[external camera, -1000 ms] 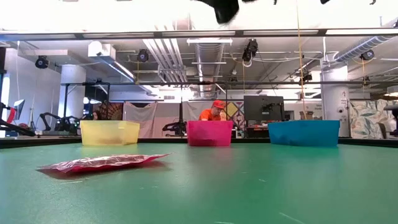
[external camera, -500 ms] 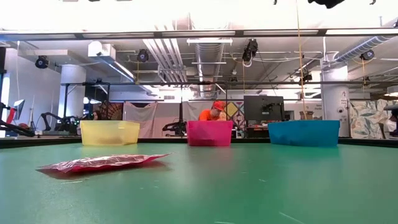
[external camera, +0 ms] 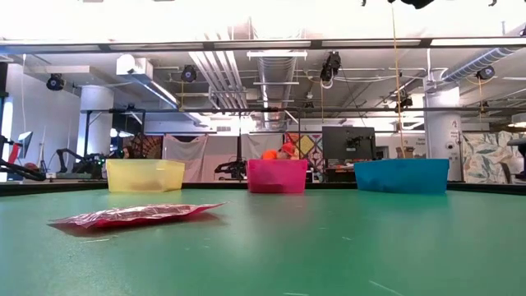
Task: Sort candy by brand, put in halloween buckets
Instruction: Put the orange candy into the blue bin
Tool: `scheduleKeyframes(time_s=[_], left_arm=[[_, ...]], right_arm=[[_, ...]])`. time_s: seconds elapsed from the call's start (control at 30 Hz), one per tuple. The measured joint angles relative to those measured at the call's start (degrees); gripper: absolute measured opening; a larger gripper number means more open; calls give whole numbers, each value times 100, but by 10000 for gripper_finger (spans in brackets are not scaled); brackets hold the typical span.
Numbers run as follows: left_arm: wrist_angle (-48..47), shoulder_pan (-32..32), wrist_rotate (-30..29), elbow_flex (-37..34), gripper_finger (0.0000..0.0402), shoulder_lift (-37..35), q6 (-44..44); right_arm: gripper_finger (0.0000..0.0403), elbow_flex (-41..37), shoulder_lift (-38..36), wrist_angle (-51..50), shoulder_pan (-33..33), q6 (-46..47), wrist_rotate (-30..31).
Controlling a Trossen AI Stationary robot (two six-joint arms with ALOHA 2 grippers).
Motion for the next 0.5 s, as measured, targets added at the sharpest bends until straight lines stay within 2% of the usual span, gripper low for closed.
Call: scheduleKeyframes(time_s=[0.3, 0.5], left_arm=[[-55, 164, -7, 225, 29, 154, 110], [-66, 161, -5, 225, 29, 146, 96]], right_arm=[[209, 0, 20, -142, 2, 122, -264], [181, 0, 20, -140, 0, 125, -278]])
